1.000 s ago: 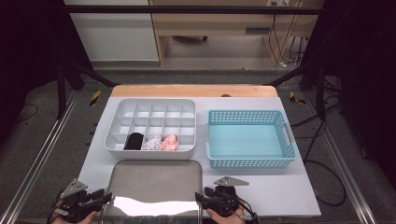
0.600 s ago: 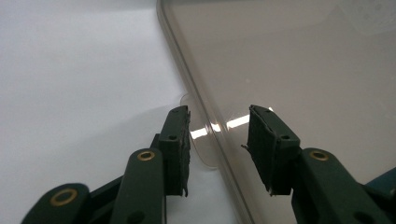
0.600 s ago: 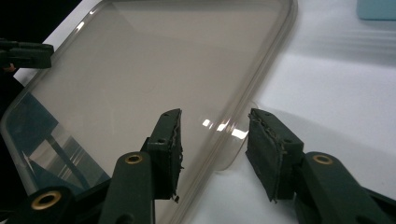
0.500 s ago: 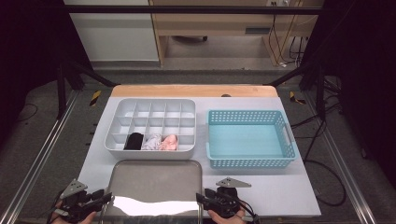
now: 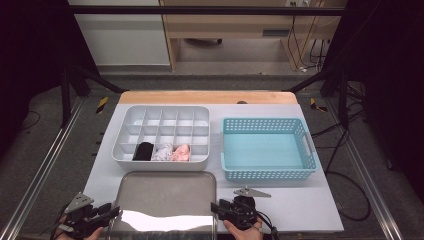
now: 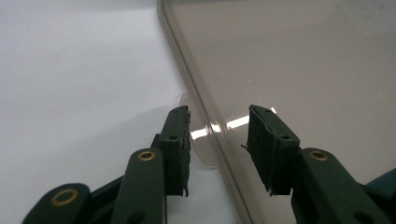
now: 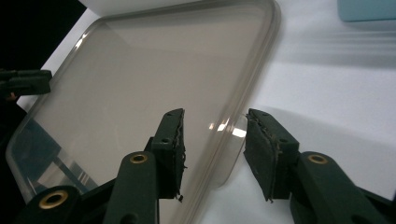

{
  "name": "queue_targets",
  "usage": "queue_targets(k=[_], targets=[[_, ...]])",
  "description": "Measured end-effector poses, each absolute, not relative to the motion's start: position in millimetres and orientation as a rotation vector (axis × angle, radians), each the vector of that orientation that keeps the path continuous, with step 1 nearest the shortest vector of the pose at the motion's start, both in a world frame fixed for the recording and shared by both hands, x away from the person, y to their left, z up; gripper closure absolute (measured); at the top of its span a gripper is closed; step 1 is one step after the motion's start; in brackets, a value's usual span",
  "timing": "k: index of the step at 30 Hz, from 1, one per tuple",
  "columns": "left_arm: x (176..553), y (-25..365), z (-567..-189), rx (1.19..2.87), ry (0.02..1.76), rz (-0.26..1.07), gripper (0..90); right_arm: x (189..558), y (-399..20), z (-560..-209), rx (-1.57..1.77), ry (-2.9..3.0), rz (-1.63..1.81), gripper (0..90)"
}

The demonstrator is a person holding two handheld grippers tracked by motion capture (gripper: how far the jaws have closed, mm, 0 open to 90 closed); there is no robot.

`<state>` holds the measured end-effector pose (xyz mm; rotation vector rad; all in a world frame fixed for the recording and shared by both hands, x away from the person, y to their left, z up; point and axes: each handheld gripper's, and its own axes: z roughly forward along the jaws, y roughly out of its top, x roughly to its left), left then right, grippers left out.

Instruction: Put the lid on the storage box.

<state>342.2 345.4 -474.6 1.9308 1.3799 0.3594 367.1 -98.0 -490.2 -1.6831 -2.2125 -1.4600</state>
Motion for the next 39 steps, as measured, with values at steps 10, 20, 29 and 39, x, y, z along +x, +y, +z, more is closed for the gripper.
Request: queue_targets(k=[10, 20, 29, 39], targets=[[342, 346, -475, 1.929, 1.377, 0.355, 57.5, 365, -100, -495, -1.672, -2.227, -1.506, 61.3], [342, 347, -475, 1.924, 1.384, 0.350, 57.6, 370, -106, -498, -1.721, -2.022, -1.527, 59.5], [342, 348, -475, 1.907, 1.381, 0.333, 57.2, 367, -101, -485, -1.663, -2.043, -1.590, 60.2], [342, 350, -475, 1.886, 1.402, 0.327, 55.3, 375, -97, -480, -1.650, -2.129, -1.596, 68.9]])
